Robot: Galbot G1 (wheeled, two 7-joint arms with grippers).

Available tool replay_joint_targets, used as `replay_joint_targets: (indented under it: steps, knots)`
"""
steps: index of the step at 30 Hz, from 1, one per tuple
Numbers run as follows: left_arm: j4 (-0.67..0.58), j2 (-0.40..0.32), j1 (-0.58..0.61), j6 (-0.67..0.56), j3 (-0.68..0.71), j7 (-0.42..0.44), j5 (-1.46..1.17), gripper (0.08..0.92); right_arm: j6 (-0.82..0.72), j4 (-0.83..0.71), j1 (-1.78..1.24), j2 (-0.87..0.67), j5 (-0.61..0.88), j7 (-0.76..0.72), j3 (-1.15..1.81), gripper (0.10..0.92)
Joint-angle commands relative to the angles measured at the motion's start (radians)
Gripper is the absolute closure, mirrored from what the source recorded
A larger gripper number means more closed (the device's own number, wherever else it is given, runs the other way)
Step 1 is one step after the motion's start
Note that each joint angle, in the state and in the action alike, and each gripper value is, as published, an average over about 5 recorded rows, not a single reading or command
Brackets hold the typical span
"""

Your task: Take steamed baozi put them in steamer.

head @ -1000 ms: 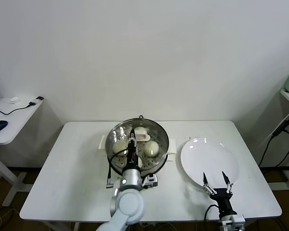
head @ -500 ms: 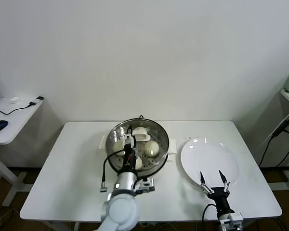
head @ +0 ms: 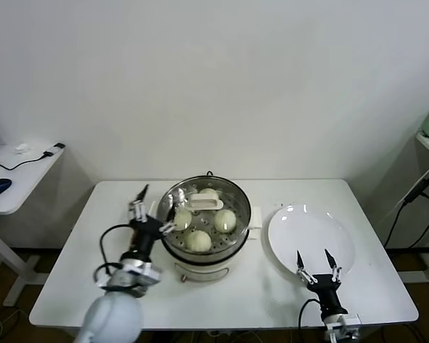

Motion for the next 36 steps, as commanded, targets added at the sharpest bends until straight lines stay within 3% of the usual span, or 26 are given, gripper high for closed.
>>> replay_joint_targets:
  steps: [1,7,16,36]
  knots:
    - [-0.043,0.039,0.130,-0.198,-0.314,-0.082,-0.843,0.177,0.022,-0.005,0.005,-0.014,0.015,0.017,-0.012,0.203]
    - [0.130,0.111,0.217,-0.341,-0.442,-0.046,-1.070,0.177,0.032,-0.028,0.012,-0.012,0.017,0.016,-0.009,0.203]
    - [0.382,0.112,0.234,-0.508,-0.336,0.028,-0.947,0.177,0.017,-0.032,0.024,-0.010,0.025,0.018,-0.020,0.203]
    - [0.403,0.070,0.213,-0.553,-0.236,0.028,-0.872,0.177,0.016,-0.034,0.025,-0.007,0.022,0.024,-0.047,0.202]
